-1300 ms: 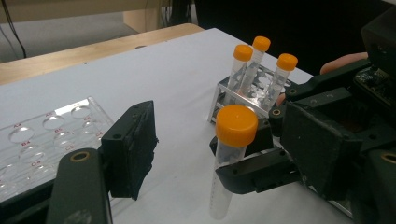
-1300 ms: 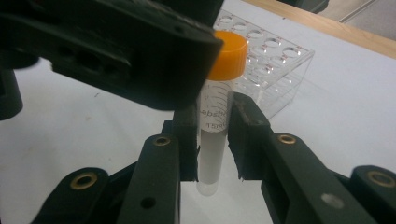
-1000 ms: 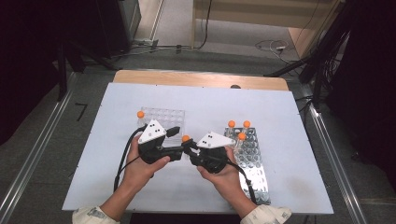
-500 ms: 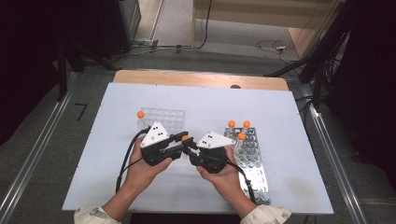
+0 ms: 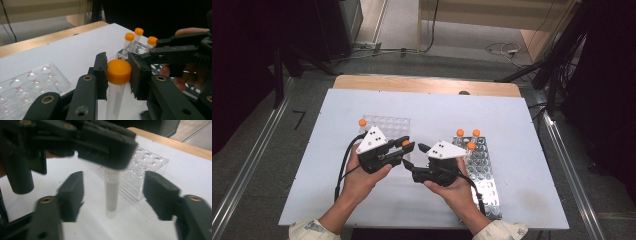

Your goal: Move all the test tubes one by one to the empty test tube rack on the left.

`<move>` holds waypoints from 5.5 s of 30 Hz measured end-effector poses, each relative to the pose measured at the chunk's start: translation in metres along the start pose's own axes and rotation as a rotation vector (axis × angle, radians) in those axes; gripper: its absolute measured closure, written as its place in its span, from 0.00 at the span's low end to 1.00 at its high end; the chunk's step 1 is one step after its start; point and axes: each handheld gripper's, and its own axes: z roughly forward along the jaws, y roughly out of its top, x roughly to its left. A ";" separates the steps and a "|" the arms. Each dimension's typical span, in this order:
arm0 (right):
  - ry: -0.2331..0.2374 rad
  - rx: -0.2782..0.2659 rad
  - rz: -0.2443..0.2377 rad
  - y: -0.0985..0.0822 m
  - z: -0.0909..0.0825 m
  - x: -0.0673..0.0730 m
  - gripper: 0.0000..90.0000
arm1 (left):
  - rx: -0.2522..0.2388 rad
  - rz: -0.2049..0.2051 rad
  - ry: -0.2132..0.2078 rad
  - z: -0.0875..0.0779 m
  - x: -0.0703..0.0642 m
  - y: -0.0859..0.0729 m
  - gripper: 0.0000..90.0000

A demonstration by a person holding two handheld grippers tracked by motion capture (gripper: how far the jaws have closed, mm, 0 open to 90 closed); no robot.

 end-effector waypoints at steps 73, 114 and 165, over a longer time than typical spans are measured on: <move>-0.033 -0.093 0.059 -0.016 -0.050 -0.013 0.32 | 0.045 -0.054 0.308 -0.012 0.112 -0.006 0.78; -0.083 -0.093 0.080 -0.023 -0.070 -0.029 0.31 | 0.009 -0.208 0.205 -0.025 0.103 0.001 0.18; -0.165 0.019 0.043 -0.067 -0.078 -0.121 0.46 | -0.019 -0.206 0.176 -0.022 0.090 0.005 0.17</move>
